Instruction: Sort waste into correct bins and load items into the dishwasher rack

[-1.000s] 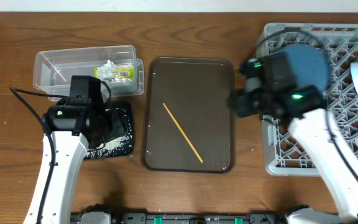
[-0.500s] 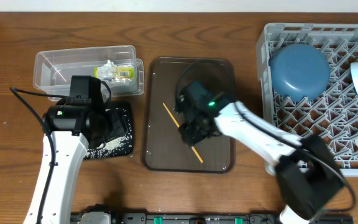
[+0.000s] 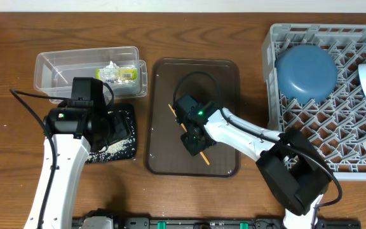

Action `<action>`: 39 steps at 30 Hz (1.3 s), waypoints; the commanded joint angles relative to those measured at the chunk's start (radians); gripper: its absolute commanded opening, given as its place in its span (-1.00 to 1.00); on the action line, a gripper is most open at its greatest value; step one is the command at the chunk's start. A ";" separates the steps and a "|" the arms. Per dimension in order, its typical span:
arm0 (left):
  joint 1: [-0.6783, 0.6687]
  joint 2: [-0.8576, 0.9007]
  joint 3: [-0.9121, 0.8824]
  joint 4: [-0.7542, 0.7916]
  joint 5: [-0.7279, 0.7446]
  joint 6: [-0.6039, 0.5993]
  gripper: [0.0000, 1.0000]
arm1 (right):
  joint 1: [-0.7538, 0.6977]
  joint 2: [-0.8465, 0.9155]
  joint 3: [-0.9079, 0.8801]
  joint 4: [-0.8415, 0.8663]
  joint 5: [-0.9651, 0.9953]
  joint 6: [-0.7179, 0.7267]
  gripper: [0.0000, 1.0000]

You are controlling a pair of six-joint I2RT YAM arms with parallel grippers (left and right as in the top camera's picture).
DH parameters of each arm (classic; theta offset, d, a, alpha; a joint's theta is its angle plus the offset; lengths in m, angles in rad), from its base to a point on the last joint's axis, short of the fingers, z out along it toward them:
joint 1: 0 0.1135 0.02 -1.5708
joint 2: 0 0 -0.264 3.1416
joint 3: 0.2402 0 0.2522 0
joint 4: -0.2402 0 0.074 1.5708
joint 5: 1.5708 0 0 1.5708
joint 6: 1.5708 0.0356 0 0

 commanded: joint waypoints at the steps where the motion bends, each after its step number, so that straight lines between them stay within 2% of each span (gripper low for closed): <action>1: 0.004 0.004 0.017 -0.003 -0.010 0.008 0.33 | -0.034 -0.009 -0.005 -0.036 0.018 0.019 -0.98; 10: 0.004 0.004 0.017 -0.003 -0.009 0.008 0.33 | -0.228 -0.347 -0.004 -0.064 0.048 -0.046 -0.98; 16: 0.004 0.004 0.017 -0.003 -0.009 0.008 0.33 | -0.418 -0.510 -0.004 -0.137 0.194 -0.051 -0.98; 21: 0.004 0.004 0.017 -0.003 -0.010 0.008 0.33 | -0.576 -0.509 -0.013 -0.219 0.269 -0.051 -0.98; 26: 0.004 0.004 0.017 -0.003 -0.009 0.008 0.33 | -0.702 -0.489 -0.067 -0.215 0.233 -0.061 -0.98; 34: 0.004 0.004 0.017 -0.003 -0.009 0.008 0.33 | -0.739 -0.441 -0.142 -0.199 0.216 -0.080 -0.98; 36: 0.004 0.004 0.017 -0.003 -0.009 0.008 0.44 | -0.738 -0.444 -0.139 -0.177 0.215 -0.080 -0.97; 38: 0.004 0.004 0.017 -0.003 -0.009 0.008 0.46 | -0.738 -0.453 -0.132 -0.162 0.212 -0.080 -0.89; 39: 0.004 0.004 0.017 -0.003 -0.009 0.008 0.46 | -0.738 -0.460 -0.125 -0.161 0.208 -0.080 -0.69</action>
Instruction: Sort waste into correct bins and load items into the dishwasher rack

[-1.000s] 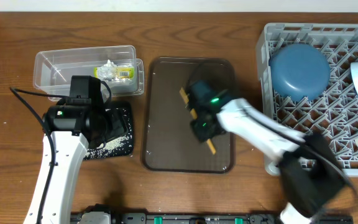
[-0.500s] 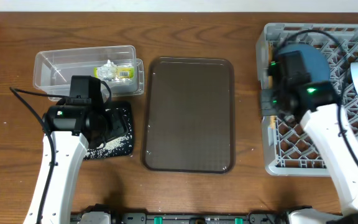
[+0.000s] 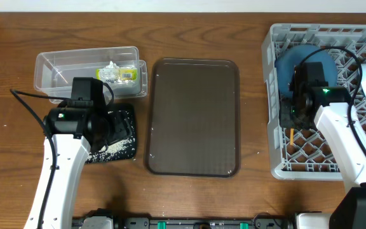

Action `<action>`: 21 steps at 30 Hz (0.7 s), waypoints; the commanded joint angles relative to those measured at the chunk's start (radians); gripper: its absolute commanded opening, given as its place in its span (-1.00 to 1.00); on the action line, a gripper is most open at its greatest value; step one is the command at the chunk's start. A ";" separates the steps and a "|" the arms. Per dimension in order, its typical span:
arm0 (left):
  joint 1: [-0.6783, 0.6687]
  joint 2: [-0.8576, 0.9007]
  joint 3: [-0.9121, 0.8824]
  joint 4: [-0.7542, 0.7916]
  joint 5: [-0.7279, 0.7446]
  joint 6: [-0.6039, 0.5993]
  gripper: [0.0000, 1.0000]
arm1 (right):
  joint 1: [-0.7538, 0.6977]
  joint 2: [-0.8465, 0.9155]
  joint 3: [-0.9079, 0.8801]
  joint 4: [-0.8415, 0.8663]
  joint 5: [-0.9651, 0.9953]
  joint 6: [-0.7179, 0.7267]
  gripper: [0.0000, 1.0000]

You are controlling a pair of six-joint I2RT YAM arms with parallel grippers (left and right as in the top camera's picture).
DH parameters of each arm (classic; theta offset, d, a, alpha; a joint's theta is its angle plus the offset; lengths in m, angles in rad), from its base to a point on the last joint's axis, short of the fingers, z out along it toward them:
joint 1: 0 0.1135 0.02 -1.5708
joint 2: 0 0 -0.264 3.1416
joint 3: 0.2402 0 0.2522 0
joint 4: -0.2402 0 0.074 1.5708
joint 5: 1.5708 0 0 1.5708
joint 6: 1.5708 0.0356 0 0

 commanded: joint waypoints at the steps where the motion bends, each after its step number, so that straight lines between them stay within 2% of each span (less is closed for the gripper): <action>1: 0.004 0.004 0.017 -0.003 -0.009 0.006 0.47 | -0.008 -0.026 0.024 0.003 -0.008 -0.013 -0.53; 3: 0.004 0.004 0.017 -0.003 -0.009 0.006 0.58 | -0.008 -0.042 0.036 -0.006 -0.008 -0.013 -0.27; 6: 0.004 0.004 0.017 -0.003 -0.009 0.006 0.74 | -0.011 -0.081 0.050 -0.022 -0.008 -0.012 0.01; 8: 0.004 0.004 0.017 -0.003 -0.013 0.006 0.76 | -0.022 -0.119 0.051 -0.025 -0.008 0.001 0.04; 10: 0.004 0.004 0.018 0.005 -0.016 0.006 0.79 | -0.043 -0.156 0.051 -0.026 -0.010 0.018 0.25; 11: 0.004 0.004 0.018 0.013 -0.011 0.007 0.79 | -0.056 -0.172 0.051 -0.026 -0.019 0.018 0.29; 15: -0.004 0.004 0.026 0.089 0.151 0.135 0.82 | -0.121 -0.196 0.051 -0.024 -0.106 0.008 0.36; 18: -0.037 0.006 0.026 0.129 0.134 0.164 0.88 | -0.173 -0.183 0.051 -0.013 -0.241 -0.029 0.46; 21: -0.068 0.023 0.026 0.115 0.112 0.179 0.89 | -0.218 -0.162 0.051 -0.027 -0.354 -0.065 0.72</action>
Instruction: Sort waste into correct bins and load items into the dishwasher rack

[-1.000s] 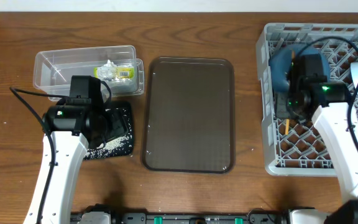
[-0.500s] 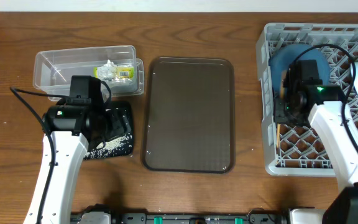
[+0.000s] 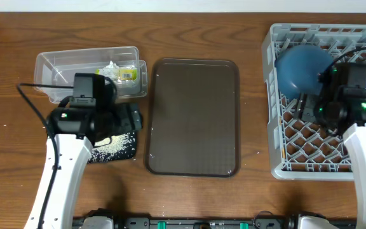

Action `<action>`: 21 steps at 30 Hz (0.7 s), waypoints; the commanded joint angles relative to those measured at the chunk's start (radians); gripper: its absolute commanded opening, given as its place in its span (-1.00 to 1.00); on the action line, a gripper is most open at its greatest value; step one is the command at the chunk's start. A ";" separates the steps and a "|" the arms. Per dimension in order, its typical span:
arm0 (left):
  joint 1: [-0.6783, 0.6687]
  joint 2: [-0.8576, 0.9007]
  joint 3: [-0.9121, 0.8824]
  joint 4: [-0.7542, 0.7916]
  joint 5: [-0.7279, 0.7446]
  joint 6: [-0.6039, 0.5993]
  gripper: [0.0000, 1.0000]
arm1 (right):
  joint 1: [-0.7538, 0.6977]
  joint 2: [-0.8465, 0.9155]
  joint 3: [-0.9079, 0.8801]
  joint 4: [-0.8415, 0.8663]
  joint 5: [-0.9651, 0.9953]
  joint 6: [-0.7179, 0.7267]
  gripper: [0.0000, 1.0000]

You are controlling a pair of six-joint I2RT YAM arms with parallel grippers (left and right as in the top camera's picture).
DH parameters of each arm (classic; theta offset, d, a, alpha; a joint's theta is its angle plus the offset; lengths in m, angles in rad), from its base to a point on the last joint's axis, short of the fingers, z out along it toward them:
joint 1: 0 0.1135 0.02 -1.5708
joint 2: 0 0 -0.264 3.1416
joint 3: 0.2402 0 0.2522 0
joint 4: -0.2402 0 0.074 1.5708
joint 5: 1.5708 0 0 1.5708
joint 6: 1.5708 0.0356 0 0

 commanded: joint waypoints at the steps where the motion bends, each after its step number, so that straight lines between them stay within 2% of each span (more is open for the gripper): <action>1: -0.027 0.024 0.025 -0.032 -0.007 0.057 0.89 | -0.042 0.026 0.013 -0.029 -0.162 -0.044 0.76; 6: -0.030 0.034 0.025 -0.222 -0.157 0.053 0.89 | -0.062 0.027 0.013 -0.139 -0.124 -0.044 0.98; 11: -0.030 0.005 0.015 -0.307 -0.196 0.049 0.89 | -0.061 0.002 0.005 -0.205 -0.108 -0.043 0.98; 15: -0.031 -0.117 -0.034 -0.262 -0.196 0.049 0.89 | -0.060 -0.097 -0.044 -0.178 -0.108 -0.044 0.99; 21: -0.031 -0.497 -0.194 -0.087 -0.196 0.049 0.89 | -0.060 -0.448 -0.239 0.006 -0.062 -0.044 0.98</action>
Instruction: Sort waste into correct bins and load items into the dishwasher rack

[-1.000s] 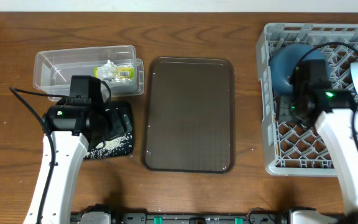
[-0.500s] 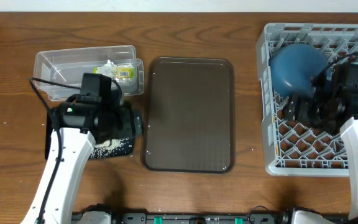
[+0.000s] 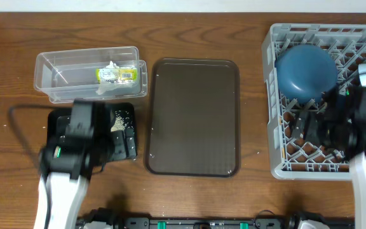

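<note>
The grey dishwasher rack (image 3: 273, 95) stands at the right with a blue bowl (image 3: 305, 70) upside down in it and a white cup at its right edge. My right gripper (image 3: 297, 125) hangs over the rack's middle, below the bowl, with its fingers apart and nothing between them. The brown tray (image 3: 192, 114) in the middle is bare. At the left, my left gripper (image 3: 122, 147) lies over the black tray (image 3: 122, 117), which has white crumbs on it. Its fingers are too dark to read. No orange stick shows.
A clear plastic bin (image 3: 59, 67) at the back left holds a yellow-labelled wrapper (image 3: 116, 74). A black cable (image 3: 14, 121) loops left of the left arm. Bare wooden table lies around the tray and along the front edge.
My left arm has pulled back toward the front edge, uncovering more of the black tray. My right gripper has shifted down and slightly left over the rack, away from the bowl.
My right gripper was on the brown tray, on an orange stick. Then it held the stick over the rack's left part, and the tray was bare. Then it stood by the bowl with no stick showing. My left arm stayed over the black tray, then drew back.
</note>
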Action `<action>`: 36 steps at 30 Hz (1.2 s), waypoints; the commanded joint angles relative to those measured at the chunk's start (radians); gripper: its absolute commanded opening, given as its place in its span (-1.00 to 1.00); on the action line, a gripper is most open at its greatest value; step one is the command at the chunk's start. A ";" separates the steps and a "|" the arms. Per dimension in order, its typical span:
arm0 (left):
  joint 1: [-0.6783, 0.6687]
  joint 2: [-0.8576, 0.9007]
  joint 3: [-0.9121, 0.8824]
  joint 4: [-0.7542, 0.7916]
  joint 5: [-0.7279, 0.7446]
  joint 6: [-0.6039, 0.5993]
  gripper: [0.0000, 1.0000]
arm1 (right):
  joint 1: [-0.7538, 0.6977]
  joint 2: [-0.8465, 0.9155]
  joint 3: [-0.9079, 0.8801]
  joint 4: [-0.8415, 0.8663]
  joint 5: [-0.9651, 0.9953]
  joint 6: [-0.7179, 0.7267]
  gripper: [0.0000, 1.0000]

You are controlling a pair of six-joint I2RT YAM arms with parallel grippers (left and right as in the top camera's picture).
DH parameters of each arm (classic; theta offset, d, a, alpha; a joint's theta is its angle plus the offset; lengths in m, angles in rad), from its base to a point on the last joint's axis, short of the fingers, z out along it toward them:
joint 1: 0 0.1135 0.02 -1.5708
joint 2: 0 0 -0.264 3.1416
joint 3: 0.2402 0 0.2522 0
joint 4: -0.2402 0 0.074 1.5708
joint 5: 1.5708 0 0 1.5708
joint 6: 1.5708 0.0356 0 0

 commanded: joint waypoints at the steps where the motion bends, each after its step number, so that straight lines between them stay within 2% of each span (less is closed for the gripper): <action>1: -0.002 -0.219 -0.090 0.053 -0.019 0.012 0.89 | -0.003 -0.233 -0.118 0.077 0.057 -0.005 0.98; 5: -0.002 -0.435 -0.161 0.135 -0.019 0.013 0.89 | -0.003 -0.483 -0.240 0.167 0.080 -0.001 0.98; 12: -0.002 -0.599 -0.164 0.134 -0.019 0.013 0.89 | -0.003 -0.722 -0.278 0.060 0.079 -0.001 0.98; 20: -0.002 -0.604 -0.164 0.134 -0.019 0.013 0.90 | -0.003 -0.747 -0.279 -0.111 0.079 -0.001 0.98; 36: -0.002 -0.604 -0.164 0.134 -0.019 0.013 0.90 | -0.003 -0.747 -0.279 -0.109 0.079 -0.001 0.98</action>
